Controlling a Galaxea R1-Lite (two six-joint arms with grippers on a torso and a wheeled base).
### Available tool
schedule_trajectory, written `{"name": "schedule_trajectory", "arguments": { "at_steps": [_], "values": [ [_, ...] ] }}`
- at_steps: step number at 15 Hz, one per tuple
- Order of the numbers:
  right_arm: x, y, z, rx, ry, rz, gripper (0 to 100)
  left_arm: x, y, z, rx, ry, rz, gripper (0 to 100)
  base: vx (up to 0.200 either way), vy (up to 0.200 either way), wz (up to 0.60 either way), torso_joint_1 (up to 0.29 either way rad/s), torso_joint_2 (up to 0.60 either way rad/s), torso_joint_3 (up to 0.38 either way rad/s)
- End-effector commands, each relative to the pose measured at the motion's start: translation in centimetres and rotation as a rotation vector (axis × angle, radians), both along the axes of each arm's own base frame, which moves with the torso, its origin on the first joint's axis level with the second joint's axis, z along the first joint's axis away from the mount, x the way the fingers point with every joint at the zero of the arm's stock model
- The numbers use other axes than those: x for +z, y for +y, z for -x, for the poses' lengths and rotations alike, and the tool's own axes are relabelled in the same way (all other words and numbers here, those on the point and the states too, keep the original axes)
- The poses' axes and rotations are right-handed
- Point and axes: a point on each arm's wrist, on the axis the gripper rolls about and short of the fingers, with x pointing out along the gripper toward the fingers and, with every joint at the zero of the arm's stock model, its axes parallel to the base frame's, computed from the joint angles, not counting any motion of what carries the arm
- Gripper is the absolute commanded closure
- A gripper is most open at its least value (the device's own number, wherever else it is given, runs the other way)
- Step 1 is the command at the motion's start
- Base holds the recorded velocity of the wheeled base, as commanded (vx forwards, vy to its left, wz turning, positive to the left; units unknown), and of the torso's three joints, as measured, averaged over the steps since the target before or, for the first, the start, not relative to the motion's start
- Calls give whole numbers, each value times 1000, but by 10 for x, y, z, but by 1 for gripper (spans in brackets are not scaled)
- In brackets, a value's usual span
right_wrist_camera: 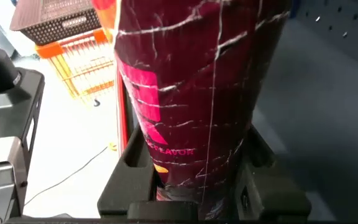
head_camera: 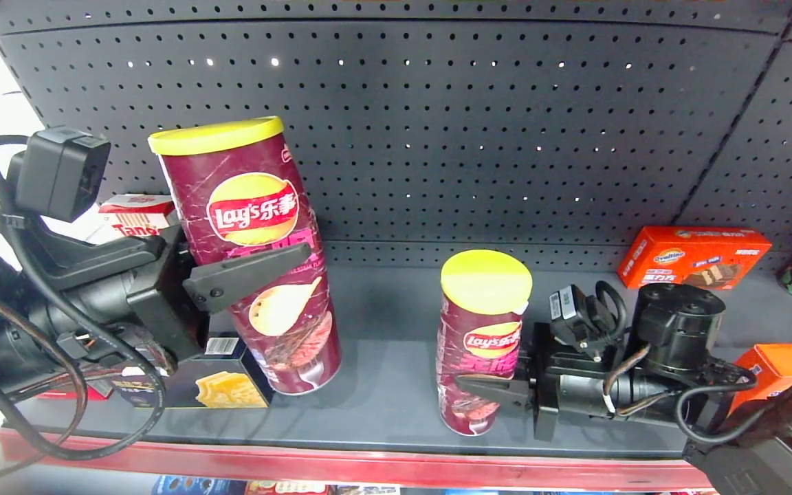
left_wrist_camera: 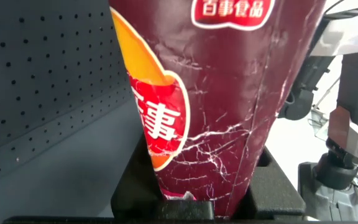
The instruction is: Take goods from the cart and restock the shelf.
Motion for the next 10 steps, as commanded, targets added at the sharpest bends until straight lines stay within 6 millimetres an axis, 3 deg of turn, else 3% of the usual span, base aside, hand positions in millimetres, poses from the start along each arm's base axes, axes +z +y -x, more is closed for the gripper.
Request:
{"name": "schedule_trajectory", "arguments": {
  "at_steps": [1, 7, 8, 10],
  "values": [
    [-9, 3, -4, 2, 22, 15, 100, 0, 0, 1, 0, -1, 0, 100, 0, 0, 0, 0, 0, 0],
    [-13, 9, -13, 0, 20, 15, 100, 0, 1, 2, 0, -2, 1, 100, 0, 0, 0, 0, 0, 0],
    [-12, 8, -12, -5, 13, 17, 0, 0, 1, 2, 0, -2, 1, 100, 0, 0, 0, 0, 0, 0],
    [-11, 6, -12, -52, 3, 21, 0, 0, 1, 2, 2, -2, 1, 100, 0, 0, 0, 0, 0, 0]
  ]
}}
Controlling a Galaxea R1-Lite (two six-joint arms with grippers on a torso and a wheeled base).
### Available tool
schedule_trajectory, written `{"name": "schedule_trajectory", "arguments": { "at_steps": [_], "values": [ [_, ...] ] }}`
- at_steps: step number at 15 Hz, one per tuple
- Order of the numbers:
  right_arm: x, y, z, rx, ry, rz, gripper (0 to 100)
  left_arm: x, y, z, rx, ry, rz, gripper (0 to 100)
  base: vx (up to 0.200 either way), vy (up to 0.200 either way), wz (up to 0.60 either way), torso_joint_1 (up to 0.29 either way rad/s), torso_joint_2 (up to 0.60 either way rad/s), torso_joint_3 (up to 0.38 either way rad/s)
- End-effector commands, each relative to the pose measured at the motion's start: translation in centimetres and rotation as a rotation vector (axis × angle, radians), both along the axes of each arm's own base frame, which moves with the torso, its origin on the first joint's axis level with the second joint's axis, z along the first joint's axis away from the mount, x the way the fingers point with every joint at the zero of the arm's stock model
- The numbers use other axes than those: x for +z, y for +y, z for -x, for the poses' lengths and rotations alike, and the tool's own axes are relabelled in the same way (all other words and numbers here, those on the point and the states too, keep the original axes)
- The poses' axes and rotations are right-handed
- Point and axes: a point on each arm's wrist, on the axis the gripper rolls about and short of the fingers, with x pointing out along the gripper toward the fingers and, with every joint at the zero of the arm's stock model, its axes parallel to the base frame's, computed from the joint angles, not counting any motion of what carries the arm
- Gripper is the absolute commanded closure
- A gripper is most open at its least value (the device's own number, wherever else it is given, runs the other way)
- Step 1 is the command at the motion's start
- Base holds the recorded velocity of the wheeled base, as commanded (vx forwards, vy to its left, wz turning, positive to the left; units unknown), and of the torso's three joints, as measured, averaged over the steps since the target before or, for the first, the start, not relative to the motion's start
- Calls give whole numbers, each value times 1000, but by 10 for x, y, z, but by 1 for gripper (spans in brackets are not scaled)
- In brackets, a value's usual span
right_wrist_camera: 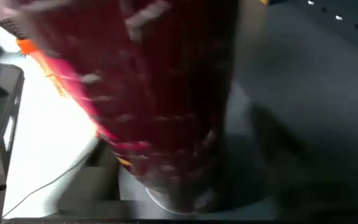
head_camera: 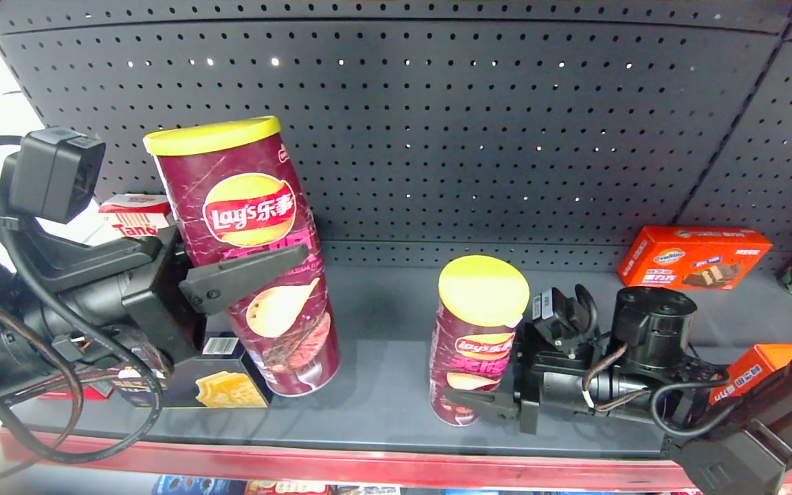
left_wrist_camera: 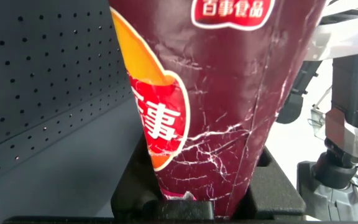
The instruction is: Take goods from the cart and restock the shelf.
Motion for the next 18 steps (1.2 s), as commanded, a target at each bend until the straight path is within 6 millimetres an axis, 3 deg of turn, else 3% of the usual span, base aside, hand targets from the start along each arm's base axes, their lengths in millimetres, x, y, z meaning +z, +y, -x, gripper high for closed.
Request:
{"name": "schedule_trajectory", "arguments": {
  "at_steps": [1, 4, 8, 13, 15, 18],
  "values": [
    [4, -4, 2, -9, -12, -6, 0, 0, 0, 0, 0, 0, 1, 100, 0, 0, 0, 0, 0, 0],
    [23, -16, 9, -32, -60, -34, 0, -1, 0, 0, 0, 3, 0, 100, 0, 0, 0, 0, 0, 0],
    [48, -51, 40, -74, -121, -68, 0, -1, 0, 0, -3, 2, -1, 100, 0, 0, 0, 0, 0, 0],
    [63, -111, 117, -216, -211, -108, 0, -1, 0, 1, -1, 4, -1, 100, 0, 0, 0, 0, 0, 0],
    [63, -135, 143, -352, -241, -123, 0, 0, 1, 4, -1, -2, 1, 100, 0, 0, 0, 0, 0, 0],
    [51, -161, 196, -693, -165, -169, 0, 2, 2, 8, -1, -14, 2, 100, 0, 0, 0, 0, 0, 0]
  ]
}}
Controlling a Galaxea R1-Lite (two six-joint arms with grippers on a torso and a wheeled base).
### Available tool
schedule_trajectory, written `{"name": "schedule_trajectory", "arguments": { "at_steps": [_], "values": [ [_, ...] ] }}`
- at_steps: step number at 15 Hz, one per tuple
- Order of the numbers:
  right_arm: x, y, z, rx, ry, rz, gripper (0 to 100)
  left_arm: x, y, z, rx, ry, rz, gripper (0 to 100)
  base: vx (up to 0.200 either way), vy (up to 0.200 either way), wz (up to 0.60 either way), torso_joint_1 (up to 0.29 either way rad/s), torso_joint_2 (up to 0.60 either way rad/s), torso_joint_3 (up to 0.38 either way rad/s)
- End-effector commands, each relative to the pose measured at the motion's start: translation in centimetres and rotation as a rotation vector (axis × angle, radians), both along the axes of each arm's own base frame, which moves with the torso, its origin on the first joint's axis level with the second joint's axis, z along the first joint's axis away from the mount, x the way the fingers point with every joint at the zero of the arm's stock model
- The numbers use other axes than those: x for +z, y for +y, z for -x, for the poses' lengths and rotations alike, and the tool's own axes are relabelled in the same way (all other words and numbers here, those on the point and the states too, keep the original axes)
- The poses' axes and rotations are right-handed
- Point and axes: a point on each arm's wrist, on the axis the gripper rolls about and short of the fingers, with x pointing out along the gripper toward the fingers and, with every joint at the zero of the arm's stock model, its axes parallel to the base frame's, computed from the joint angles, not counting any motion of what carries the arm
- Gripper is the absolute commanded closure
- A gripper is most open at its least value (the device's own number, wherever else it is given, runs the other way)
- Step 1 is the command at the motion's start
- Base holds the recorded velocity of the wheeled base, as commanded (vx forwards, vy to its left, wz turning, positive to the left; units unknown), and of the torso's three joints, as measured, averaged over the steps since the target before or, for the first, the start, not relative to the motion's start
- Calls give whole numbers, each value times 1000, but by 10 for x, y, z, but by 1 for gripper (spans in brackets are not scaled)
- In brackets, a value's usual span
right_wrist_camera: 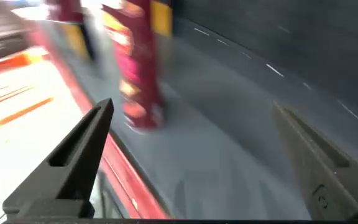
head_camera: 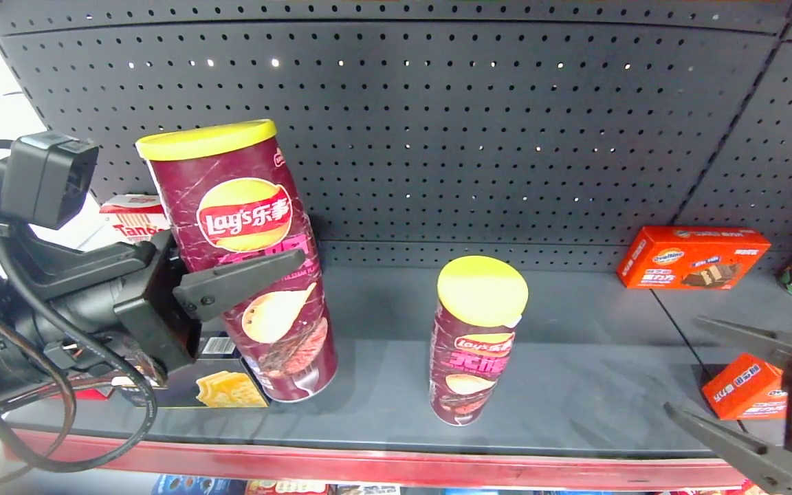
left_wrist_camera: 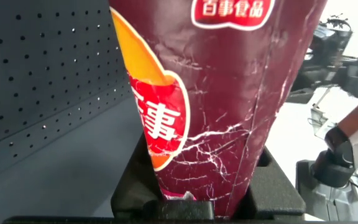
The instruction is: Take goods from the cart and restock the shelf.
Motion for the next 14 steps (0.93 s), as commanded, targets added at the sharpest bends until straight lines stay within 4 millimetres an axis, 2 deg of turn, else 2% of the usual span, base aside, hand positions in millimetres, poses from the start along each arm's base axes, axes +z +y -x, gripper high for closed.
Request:
{"name": "schedule_trajectory", "arguments": {
  "at_steps": [1, 4, 6, 8, 10, 14],
  "values": [
    [-9, -27, 66, -343, -6, -107, 0, 3, 1, 4, 2, -13, 3, 100, 0, 0, 0, 0, 0, 0],
    [-33, -33, 100, -584, 87, -172, 0, 5, 1, 5, -1, -25, 4, 100, 0, 0, 0, 0, 0, 0],
    [-52, -34, 118, -667, 117, -180, 0, 3, -1, 6, -7, -40, -8, 100, 0, 0, 0, 0, 0, 0],
    [-85, -34, 134, -762, 145, -171, 0, 6, 0, 8, -5, -54, -6, 100, 0, 0, 0, 0, 0, 0],
    [-89, -38, 133, -957, 156, -164, 0, 7, 1, 11, -5, -58, -4, 100, 0, 0, 0, 0, 0, 0],
    [-90, -39, 134, -974, 153, -151, 0, -2, 6, 29, -9, -38, -10, 100, 0, 0, 0, 0, 0, 0]
  ]
}}
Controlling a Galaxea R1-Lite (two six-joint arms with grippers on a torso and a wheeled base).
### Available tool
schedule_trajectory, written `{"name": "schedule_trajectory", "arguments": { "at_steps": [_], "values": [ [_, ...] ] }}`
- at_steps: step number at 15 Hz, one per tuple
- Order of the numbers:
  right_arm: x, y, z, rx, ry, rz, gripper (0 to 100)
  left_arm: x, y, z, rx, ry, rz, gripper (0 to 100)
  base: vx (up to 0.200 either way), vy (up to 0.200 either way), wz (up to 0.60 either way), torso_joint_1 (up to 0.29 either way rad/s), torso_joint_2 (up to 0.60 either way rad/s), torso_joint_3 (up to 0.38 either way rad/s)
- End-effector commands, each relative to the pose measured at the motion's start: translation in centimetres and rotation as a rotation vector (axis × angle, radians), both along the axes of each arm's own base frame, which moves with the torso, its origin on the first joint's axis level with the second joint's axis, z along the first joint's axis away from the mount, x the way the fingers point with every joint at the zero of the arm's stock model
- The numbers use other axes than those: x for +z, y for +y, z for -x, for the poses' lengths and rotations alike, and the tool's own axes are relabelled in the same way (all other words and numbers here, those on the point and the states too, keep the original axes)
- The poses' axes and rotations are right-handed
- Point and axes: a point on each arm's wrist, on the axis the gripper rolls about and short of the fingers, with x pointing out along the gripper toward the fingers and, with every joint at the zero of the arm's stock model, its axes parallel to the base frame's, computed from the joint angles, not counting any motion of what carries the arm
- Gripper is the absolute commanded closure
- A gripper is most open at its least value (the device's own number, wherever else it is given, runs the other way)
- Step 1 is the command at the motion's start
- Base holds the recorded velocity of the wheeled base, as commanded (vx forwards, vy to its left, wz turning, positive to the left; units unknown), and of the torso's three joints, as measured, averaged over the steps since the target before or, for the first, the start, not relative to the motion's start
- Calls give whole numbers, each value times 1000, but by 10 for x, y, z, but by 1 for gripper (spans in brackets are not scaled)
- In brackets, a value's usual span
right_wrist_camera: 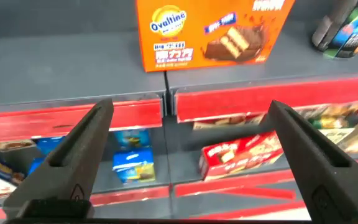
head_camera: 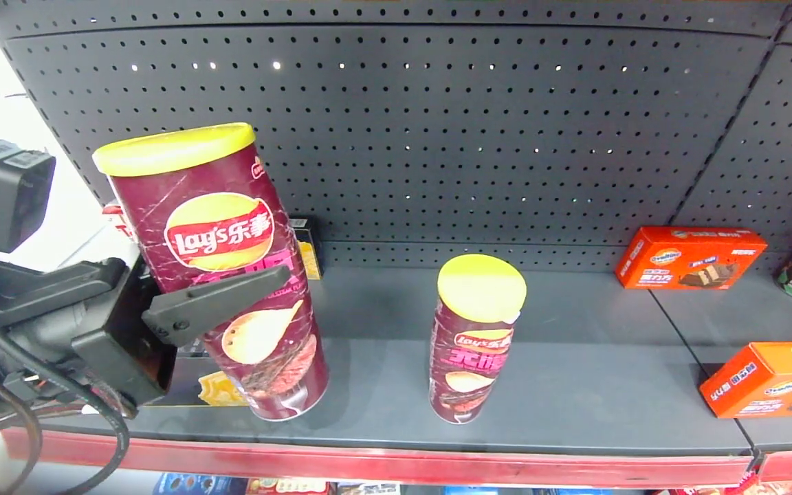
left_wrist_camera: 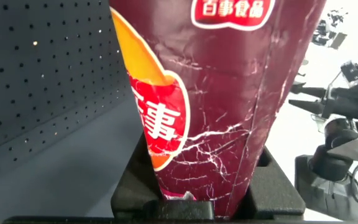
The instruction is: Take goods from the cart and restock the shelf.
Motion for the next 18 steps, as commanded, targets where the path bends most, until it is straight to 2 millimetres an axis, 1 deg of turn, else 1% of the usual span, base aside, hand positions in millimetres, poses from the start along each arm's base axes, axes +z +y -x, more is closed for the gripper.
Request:
{"name": "schedule_trajectory", "arguments": {
  "at_steps": [1, 2, 4, 5, 7, 11, 12, 13, 14, 16, 18],
  "values": [
    [-6, 1, 1, 41, 40, 31, 0, -3, 3, 10, -7, 2, -1, 100, 0, 0, 0, 0, 0, 0],
    [-9, 1, 2, 52, 63, 17, 0, -2, 3, 11, -24, -4, -5, 100, 0, 0, 0, 0, 0, 0],
    [-8, 1, 2, 51, 50, -5, 0, -4, 1, 12, -50, 1, -12, 100, 0, 0, 0, 0, 0, 0],
    [-8, 1, 2, 51, 50, -5, 0, -4, -3, 14, -76, 4, -12, 100, 0, 0, 0, 0, 0, 0],
    [-8, 1, 2, 51, 50, -5, 0, -2, -6, 20, -102, -10, -8, 100, 0, 0, 0, 0, 0, 0],
    [-8, 1, 2, 51, 50, -5, 0, -1, -26, 28, -220, -9, -9, 100, 0, 0, 0, 0, 0, 0],
    [-8, 1, 2, 51, 50, -5, 0, -1, -28, 21, -211, 0, -13, 100, 0, 0, 0, 0, 0, 0],
    [-8, 1, 2, 51, 50, -5, 0, -1, -24, 9, -169, 0, -14, 100, 0, 0, 0, 0, 0, 0],
    [-8, 1, 2, 51, 50, -5, 0, 0, -21, 2, -148, -8, -14, 100, 0, 0, 0, 0, 0, 0],
    [-8, 1, 2, 51, 50, -5, 0, -1, -19, -5, -157, -16, -36, 100, 0, 0, 0, 0, 0, 0],
    [-8, 1, 2, 51, 50, -5, 0, 4, -20, -13, -145, -30, -32, 100, 0, 0, 0, 0, 0, 0]
  ]
}}
